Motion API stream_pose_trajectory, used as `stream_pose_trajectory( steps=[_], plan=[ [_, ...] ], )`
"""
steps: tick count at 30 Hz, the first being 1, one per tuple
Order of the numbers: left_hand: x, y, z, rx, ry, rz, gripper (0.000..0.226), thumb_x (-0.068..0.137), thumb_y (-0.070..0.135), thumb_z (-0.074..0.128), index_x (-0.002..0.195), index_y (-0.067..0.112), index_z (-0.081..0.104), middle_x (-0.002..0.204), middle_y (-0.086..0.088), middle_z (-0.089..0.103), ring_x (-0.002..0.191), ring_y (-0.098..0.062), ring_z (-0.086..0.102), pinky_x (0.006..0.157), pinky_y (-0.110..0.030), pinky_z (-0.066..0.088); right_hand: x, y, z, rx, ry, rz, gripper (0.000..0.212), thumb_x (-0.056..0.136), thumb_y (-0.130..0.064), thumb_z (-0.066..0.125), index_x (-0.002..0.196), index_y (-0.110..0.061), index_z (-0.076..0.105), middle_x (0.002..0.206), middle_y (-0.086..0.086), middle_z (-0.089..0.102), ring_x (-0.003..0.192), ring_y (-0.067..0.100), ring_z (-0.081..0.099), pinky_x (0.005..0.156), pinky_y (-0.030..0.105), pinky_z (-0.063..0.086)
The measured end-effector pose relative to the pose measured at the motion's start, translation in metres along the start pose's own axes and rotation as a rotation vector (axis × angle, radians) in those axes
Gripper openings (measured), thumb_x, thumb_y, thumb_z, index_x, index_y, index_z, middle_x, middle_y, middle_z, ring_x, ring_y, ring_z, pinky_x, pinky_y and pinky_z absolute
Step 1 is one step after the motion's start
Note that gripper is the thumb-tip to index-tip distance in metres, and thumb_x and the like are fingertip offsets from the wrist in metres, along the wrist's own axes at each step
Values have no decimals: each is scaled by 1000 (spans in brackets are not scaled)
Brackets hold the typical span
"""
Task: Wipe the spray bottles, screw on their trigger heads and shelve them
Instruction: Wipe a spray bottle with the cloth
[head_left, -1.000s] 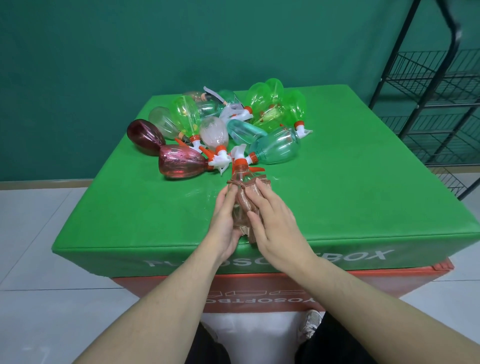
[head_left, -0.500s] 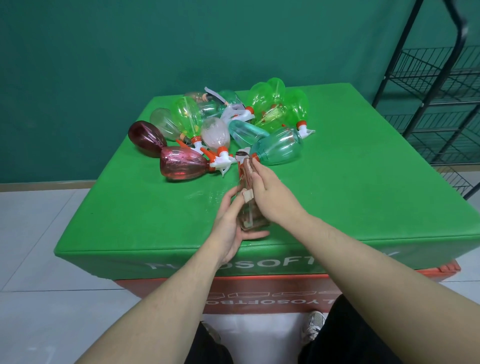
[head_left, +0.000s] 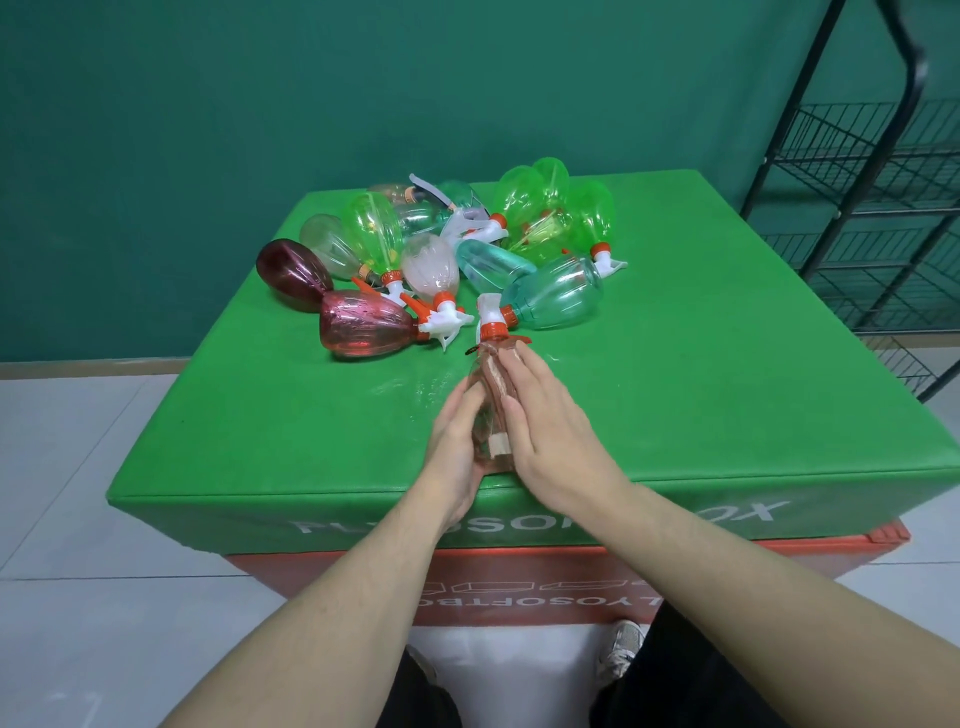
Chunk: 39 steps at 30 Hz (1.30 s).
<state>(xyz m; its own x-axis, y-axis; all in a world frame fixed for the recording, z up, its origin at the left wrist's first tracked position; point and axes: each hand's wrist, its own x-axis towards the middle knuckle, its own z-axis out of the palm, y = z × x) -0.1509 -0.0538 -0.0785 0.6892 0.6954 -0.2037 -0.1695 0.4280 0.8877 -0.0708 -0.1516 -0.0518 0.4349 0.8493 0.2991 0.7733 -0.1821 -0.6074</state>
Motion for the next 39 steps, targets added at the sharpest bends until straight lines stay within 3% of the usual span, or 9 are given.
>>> stream_pose_trajectory(
  steps=[3,9,11,15,17,21,25,34,39],
  plan=[
    [2,-2,-1,1,32,8,71,85,56,62,145,17,57,136,-10,68,127,-27,64,88,-37,60,-9,-2,4,-58,-4,-17,56,105,-40,20,160,-26,22,167,-6,17,154,12,13,121,48,25],
    [7,-3,-4,-48,131,-75,94,71,67,63,148,15,49,133,-17,68,124,-35,65,80,-38,59,-26,1,10,-92,-3,-100,52,105,-38,28,157,-30,24,166,-4,21,154,20,18,114,60,32],
    [4,0,-3,-26,135,-55,83,79,61,64,144,12,50,129,-16,70,120,-34,67,83,-38,59,-27,1,11,-60,9,-87,52,105,-38,29,157,-32,25,166,-7,20,154,17,17,116,58,30],
    [2,0,-3,-37,64,4,16,107,34,50,117,23,52,95,0,77,83,-15,73,69,-31,58,-23,2,9,10,1,-49,53,105,-41,25,158,-32,27,166,-11,19,154,12,14,121,52,24],
    [2,1,-4,-43,59,-17,19,105,35,51,120,22,54,100,-3,77,86,-17,72,71,-33,56,-19,3,7,13,-1,-65,53,105,-40,24,158,-29,28,166,-9,20,154,13,15,121,51,25],
    [4,2,-5,-32,32,-64,61,92,56,63,141,20,59,130,-9,71,106,-22,70,78,-37,56,-7,1,8,30,19,-84,52,106,-38,24,156,-25,34,165,-6,24,155,17,15,122,51,23],
    [0,6,-4,1,-13,-97,42,105,47,41,131,24,65,115,-4,76,97,-16,74,69,-38,60,13,-6,5,52,45,-58,51,105,-32,27,153,-18,41,163,0,29,153,19,20,125,44,20],
    [-4,11,-6,-7,-60,-151,44,106,44,39,131,17,63,106,-10,77,95,-28,76,80,-54,61,53,-11,-7,315,-46,209,47,110,-24,30,157,-18,32,163,1,31,148,8,26,112,12,13],
    [-5,10,-6,-38,-51,-149,46,107,43,39,134,16,63,107,-11,77,95,-27,76,75,-48,62,42,-15,-5,222,-31,170,47,109,-24,30,156,-16,34,161,1,33,147,11,30,119,21,18]
  ],
)
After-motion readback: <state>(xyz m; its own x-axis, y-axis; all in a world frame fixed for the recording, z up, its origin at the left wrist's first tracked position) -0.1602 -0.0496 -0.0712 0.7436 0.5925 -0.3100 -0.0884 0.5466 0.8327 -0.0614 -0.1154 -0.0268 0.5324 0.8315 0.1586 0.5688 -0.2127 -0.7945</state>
